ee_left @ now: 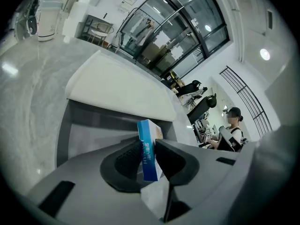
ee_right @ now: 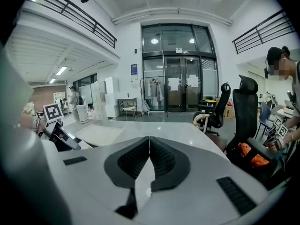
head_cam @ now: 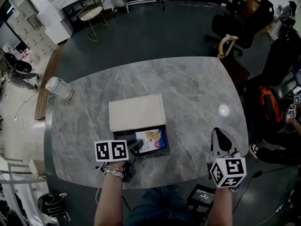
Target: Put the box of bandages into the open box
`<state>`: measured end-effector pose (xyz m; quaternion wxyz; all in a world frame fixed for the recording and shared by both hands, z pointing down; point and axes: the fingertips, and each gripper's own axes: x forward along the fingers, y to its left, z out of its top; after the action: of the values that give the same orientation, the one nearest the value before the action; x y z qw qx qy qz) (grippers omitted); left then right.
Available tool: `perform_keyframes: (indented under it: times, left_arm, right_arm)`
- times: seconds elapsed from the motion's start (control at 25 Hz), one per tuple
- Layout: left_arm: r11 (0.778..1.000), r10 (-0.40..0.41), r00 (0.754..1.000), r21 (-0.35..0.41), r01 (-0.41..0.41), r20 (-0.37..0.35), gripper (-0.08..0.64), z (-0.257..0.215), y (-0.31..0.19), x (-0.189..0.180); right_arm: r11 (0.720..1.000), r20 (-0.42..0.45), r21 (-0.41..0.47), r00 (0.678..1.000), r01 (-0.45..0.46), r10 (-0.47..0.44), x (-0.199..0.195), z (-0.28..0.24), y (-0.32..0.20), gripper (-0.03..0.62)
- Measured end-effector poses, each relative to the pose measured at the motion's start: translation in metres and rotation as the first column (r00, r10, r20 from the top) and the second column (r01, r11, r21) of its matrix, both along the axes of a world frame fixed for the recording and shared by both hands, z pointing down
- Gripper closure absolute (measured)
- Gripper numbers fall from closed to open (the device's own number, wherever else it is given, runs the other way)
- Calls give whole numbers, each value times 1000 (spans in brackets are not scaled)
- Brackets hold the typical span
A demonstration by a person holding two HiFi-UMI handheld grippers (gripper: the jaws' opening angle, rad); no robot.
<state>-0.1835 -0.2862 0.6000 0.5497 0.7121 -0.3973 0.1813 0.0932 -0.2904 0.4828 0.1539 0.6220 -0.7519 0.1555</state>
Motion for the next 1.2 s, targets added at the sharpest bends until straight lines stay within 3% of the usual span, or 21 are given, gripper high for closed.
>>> perform_keyframes:
  times: [0.4,0.68,0.96,1.2]
  left_arm:
    - [994,47,982,-107,-28,182,440,27,-7,-5]
    - [985,132,905,-155,-74,404,437,48,-9,-12]
    - [990,116,887,-120,-69,446,437,50,-9,-12]
    - [996,13,904,-81,24,426,376,38,-10,-24]
  right_arm:
    - [1000,0,-30,1000,-4,4,-4,8,-7,568]
    - [999,4,-32,1000,-2,3,-7,5,-12,568]
    - [1000,28,-17,999,-17,17,-9,-3,-15,568]
    - [1000,22,9,1000,-12,12,-4,-19,-18,568]
